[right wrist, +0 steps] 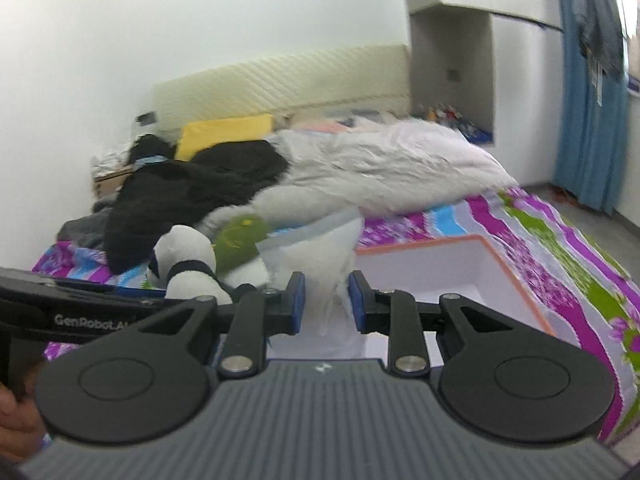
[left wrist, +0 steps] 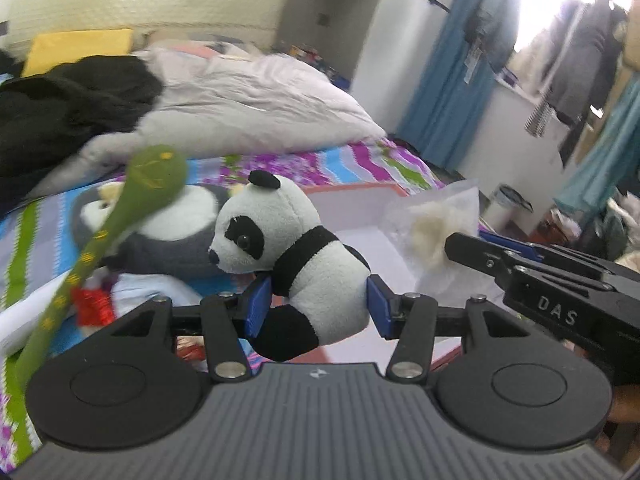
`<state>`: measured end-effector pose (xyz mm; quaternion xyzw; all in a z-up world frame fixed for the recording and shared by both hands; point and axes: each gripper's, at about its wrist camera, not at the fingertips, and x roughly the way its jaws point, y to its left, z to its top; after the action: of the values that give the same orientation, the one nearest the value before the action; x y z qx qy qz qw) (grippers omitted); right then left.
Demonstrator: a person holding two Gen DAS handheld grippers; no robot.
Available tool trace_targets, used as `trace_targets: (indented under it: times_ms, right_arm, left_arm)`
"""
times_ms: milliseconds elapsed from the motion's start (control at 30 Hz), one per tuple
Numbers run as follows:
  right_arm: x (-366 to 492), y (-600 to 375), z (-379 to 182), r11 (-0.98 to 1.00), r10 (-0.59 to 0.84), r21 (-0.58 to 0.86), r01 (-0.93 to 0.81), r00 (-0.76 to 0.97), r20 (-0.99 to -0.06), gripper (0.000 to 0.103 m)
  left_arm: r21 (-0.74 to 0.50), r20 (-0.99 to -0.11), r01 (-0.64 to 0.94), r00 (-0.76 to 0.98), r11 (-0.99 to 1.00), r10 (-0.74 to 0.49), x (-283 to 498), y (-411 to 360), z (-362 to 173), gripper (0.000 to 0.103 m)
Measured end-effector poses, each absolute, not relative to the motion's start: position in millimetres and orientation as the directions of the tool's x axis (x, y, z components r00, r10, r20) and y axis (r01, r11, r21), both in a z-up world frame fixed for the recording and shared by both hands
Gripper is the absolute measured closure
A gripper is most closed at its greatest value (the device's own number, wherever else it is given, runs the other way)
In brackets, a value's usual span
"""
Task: Organize soft objects
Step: 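Carry panda into pink box and open left gripper while right carries bag over box, then withdraw both grippers from the pink box back over the bed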
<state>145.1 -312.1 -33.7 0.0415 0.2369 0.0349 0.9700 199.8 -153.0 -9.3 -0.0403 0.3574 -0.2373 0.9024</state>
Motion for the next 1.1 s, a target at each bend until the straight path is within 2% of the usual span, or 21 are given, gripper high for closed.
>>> trace_targets:
  times_ms: [67,133,633,700,800,967,1100]
  right_arm:
    - [153,-328,-40,0.994,0.066,0.108,-0.014,0.87,-0.489,0.079]
    - [160,-345,-51,0.992,0.048,0.123,0.019,0.857,-0.513,0.086]
    - [190,-414,-144,0.975,-0.023,0.137,0.175,0.695,-0.718,0.087]
    - [187,-417,-150,0.974,-0.025,0.137,0.18,0.686,-0.727,0.087]
    - [185,-419,-152,0.972,-0.021,0.144,0.184,0.681,-0.732,0.087]
    - [182,-421,-141,0.972,-0.016,0.155,0.177,0.707,-0.707,0.086]
    - [170,-414,-116,0.975,-0.025,0.151,0.161,0.758,-0.651,0.086]
  left_arm:
    - [-0.234,-0.645,0.426,0.605,0.874,-0.467,210,-175,-13,0.045]
    - [-0.221,-0.661,0.447,0.584,0.867,-0.47,218,-196,-20,0.045]
    - [-0.252,-0.819,0.477,0.359,0.842,-0.448,296,-288,-119,0.045]
    - [-0.239,-0.823,0.488,0.357,0.84,-0.442,299,-293,-125,0.043]
    - [-0.234,-0.822,0.494,0.359,0.838,-0.441,295,-292,-123,0.023]
    - [-0.233,-0.781,0.48,0.426,0.846,-0.456,282,-278,-102,0.023]
    - [-0.223,-0.731,0.483,0.493,0.847,-0.473,261,-258,-73,0.023]
